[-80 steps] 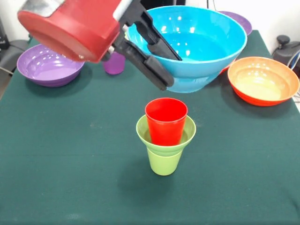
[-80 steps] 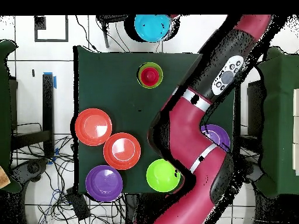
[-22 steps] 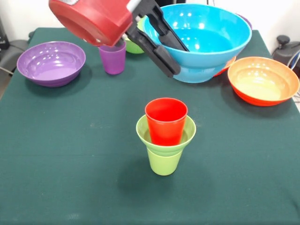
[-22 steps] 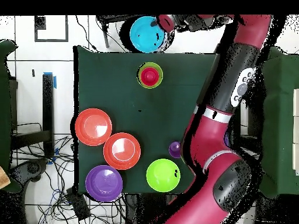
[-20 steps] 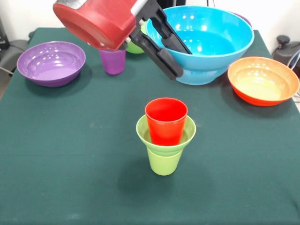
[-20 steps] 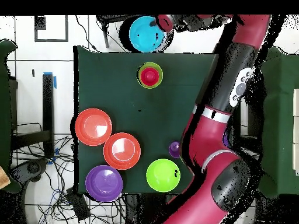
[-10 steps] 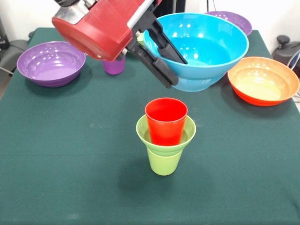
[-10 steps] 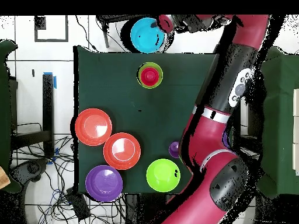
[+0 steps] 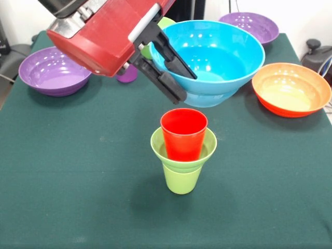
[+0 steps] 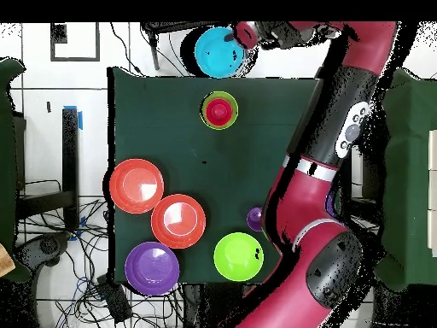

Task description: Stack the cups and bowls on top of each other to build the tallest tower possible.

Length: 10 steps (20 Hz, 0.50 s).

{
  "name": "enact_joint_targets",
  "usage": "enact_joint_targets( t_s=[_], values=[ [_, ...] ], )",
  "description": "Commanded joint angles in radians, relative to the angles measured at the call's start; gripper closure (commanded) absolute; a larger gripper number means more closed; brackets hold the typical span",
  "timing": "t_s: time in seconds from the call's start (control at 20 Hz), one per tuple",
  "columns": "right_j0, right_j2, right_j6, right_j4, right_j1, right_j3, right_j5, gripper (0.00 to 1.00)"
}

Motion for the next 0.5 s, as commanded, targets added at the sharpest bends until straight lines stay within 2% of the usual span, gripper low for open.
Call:
enact_joint_targets(
  t_s=[0.05, 0.5],
  values=[
    [0.017, -0.143, -0.043, -0.034, 0.041, -0.119, 0.02, 1.0],
    [0.015, -0.135, -0.051, -0.017, 0.06, -0.122, 0.011, 1.0]
  ],
)
